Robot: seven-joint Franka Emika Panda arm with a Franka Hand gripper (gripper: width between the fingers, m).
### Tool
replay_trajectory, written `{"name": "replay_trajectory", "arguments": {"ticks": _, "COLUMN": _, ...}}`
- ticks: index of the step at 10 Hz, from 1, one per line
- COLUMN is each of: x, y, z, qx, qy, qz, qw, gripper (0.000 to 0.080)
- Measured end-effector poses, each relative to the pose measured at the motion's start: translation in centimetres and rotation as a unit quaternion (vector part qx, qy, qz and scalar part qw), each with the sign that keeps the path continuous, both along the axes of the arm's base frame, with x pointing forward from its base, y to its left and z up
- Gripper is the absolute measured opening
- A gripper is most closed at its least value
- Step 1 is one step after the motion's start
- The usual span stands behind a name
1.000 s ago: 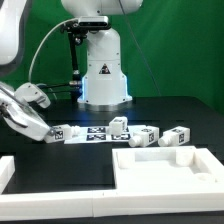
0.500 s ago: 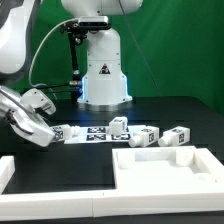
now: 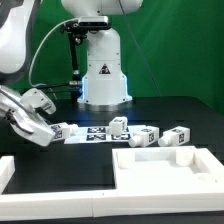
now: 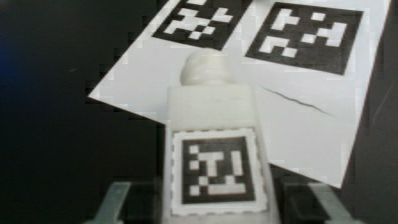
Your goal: Assemble one leg
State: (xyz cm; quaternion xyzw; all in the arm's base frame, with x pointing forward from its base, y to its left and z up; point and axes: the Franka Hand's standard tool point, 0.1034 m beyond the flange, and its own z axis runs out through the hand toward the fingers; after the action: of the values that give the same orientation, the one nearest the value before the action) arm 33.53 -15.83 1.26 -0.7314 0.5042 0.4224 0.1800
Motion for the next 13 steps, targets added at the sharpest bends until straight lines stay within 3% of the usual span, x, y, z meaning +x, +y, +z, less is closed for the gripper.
{"name": "replay_trajectory", "arguments": {"ticks": 1, "x": 0.8, "y": 0.8, "z": 1.1, "qx": 0.002, "qy": -0.003, "qz": 0.005, "qw": 1.0, "gripper": 0.0288}}
{"name": "replay_trajectory", "arguments": {"ticks": 2, "x": 2.6, "y": 2.3, "z": 3.5, "qx": 0.004, "qy": -0.026, "qz": 0.019, "qw": 0.999, "gripper": 0.0288}}
{"name": "replay_trajectory", "arguments": {"ticks": 4, "x": 6.0, "y": 4.7, "z": 7.7, "qx": -0.017, "qy": -0.09, "qz": 0.047, "qw": 0.995, "gripper": 0.0288}}
{"name": "replay_trajectory", "arguments": {"ticks": 5, "x": 6.1, "y": 4.6, "z": 7.9, "qx": -0.018, "qy": -0.097, "qz": 0.048, "qw": 0.994, "gripper": 0.0288}}
{"name": "replay_trajectory", "arguments": {"ticks": 6, "x": 6.6, "y": 4.3, "z": 7.2, "qx": -0.044, "qy": -0.113, "qz": 0.049, "qw": 0.991, "gripper": 0.0288}}
{"name": "replay_trajectory", "arguments": {"ticks": 8, "x": 7.3, "y": 5.0, "z": 7.4, "qx": -0.09, "qy": -0.156, "qz": 0.059, "qw": 0.982, "gripper": 0.0288}}
{"name": "replay_trajectory", "arguments": {"ticks": 9, "x": 8.3, "y": 5.4, "z": 7.5, "qx": -0.123, "qy": -0.177, "qz": 0.059, "qw": 0.975, "gripper": 0.0288}}
{"name": "replay_trajectory", "arguments": {"ticks": 11, "x": 14.1, "y": 9.8, "z": 11.1, "qx": -0.2, "qy": -0.247, "qz": 0.08, "qw": 0.945, "gripper": 0.0288}}
{"name": "replay_trajectory", "arguments": {"ticks": 13, "x": 18.4, "y": 12.5, "z": 14.1, "qx": -0.258, "qy": -0.303, "qz": 0.124, "qw": 0.909, "gripper": 0.0288}}
